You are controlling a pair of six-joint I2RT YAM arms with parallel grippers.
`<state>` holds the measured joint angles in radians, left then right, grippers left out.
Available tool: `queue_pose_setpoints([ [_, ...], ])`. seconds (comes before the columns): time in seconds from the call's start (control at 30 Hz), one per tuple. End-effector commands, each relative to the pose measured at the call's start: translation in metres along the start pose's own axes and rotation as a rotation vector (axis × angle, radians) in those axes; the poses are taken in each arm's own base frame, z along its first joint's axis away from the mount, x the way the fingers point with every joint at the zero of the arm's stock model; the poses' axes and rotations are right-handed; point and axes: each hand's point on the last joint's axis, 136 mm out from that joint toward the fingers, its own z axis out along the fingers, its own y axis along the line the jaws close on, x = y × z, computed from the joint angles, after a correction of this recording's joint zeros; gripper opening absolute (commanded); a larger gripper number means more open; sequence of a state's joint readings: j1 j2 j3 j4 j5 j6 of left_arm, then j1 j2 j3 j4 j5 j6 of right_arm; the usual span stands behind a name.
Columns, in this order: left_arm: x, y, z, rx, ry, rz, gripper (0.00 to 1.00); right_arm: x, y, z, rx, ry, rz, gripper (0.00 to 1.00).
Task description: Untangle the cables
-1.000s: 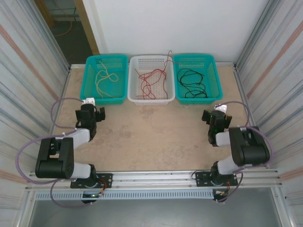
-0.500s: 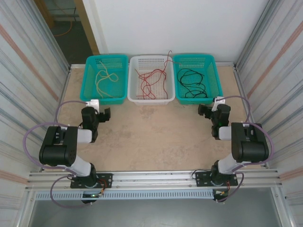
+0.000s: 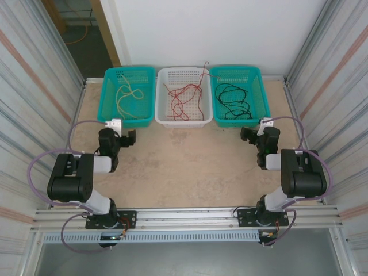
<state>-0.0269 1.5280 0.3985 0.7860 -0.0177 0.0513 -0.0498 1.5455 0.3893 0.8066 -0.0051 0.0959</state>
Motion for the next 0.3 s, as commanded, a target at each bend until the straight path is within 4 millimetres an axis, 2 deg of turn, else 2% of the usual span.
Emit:
queue_pose_setpoints([
  [0.0, -0.0134, -0.0062, 0.0002, 0.043, -0.030, 0.023, 0.99, -0.0082, 0.0016, 0.0021, -0.006, -0.014, -0.008, 0.99],
  [0.13, -0.0135, -0.0067, 0.0005, 0.044, -0.029, 0.023, 0.99, -0.0068, 0.0008, 0.0065, -0.012, 0.008, 0.000, 0.99],
  [0.27, -0.0134, -0.0062, 0.0002, 0.044, -0.030, 0.022, 0.99, -0.0090, 0.0019, 0.0008, -0.003, -0.020, -0.015, 0.99],
])
